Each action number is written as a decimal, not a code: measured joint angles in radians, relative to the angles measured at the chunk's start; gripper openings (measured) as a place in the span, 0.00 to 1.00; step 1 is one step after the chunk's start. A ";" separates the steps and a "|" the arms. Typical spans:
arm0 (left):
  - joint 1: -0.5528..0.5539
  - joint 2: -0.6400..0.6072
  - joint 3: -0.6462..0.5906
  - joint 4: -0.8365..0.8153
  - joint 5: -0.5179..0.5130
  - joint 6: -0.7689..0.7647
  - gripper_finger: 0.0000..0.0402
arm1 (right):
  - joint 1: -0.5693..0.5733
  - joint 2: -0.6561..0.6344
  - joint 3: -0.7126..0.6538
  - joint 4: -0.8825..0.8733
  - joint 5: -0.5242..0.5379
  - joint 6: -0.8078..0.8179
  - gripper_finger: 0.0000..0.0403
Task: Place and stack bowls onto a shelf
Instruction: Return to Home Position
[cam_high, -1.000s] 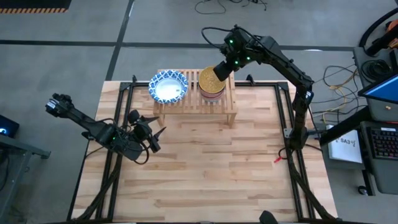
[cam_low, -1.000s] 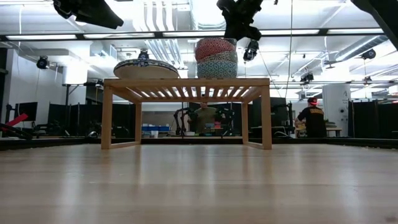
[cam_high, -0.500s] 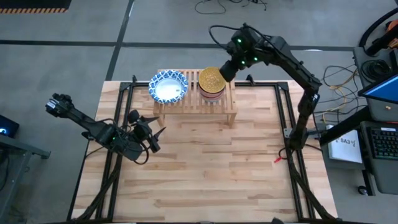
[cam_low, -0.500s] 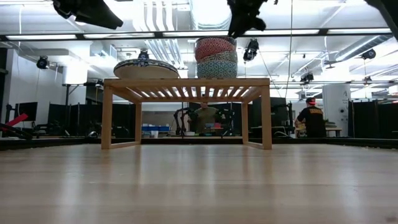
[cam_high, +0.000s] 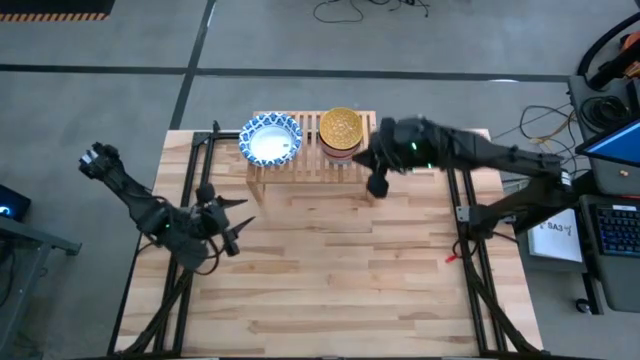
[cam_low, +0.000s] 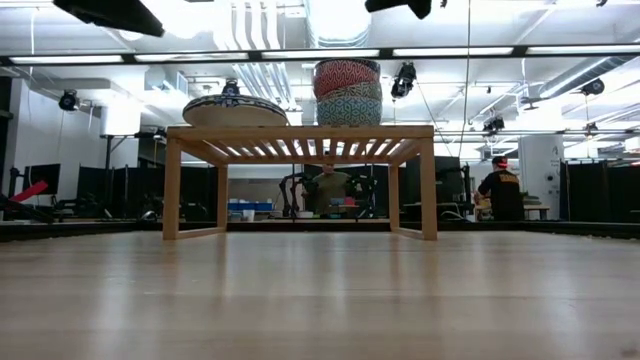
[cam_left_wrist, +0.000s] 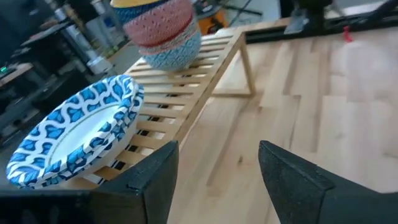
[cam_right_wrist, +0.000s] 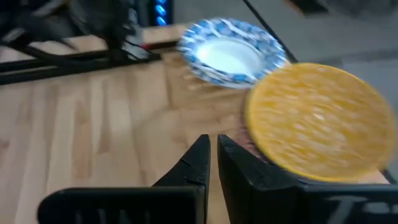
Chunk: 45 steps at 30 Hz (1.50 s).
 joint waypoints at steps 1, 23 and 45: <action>-0.018 -0.018 -0.009 0.002 -0.002 0.006 0.50 | 0.019 -0.030 -0.065 0.064 0.000 -0.011 0.04; -0.034 -0.561 -0.485 0.685 0.369 0.595 0.10 | 0.026 -0.464 -1.018 0.901 -0.192 -0.031 0.03; 0.354 -0.921 -0.626 0.711 0.465 0.601 0.00 | -0.032 -0.987 -1.443 1.046 -0.244 -0.018 0.03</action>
